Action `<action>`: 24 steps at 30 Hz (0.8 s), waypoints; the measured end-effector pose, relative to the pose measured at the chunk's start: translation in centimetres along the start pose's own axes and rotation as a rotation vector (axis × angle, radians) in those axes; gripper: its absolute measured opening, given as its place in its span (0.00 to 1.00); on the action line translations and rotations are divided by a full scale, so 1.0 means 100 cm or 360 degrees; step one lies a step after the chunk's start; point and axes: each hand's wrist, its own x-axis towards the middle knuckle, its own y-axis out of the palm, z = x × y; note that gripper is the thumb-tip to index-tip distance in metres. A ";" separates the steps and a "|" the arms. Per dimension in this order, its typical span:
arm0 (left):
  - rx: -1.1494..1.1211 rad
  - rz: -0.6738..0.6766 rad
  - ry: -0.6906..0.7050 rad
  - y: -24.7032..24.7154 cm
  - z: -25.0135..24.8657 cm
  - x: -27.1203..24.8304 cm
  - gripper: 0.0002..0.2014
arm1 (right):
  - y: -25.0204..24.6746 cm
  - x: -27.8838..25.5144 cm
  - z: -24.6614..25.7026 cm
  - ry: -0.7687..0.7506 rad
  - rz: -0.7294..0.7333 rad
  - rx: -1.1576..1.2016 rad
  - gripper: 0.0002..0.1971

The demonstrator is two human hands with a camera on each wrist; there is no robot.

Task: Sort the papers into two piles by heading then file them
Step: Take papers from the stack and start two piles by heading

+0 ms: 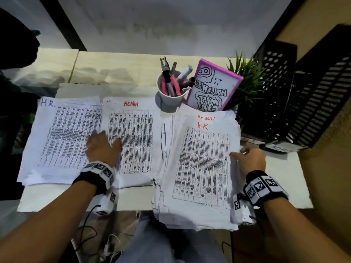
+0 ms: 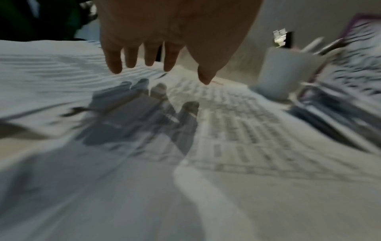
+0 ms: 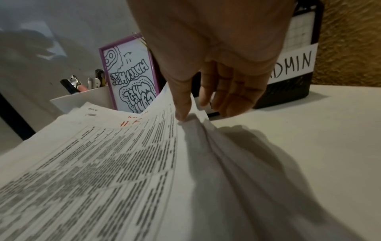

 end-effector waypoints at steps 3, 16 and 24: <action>-0.0448 -0.0049 0.0550 0.001 -0.054 -0.021 0.22 | 0.009 0.001 -0.001 -0.0055 -0.0026 0.0070 0.19; -0.0685 0.0230 0.0598 0.040 -0.160 -0.043 0.12 | 0.001 0.009 -0.012 -0.0559 -0.0196 0.0365 0.07; -0.0771 0.0369 0.0465 0.043 -0.163 -0.040 0.13 | -0.006 0.005 -0.012 -0.0038 -0.0050 0.1322 0.16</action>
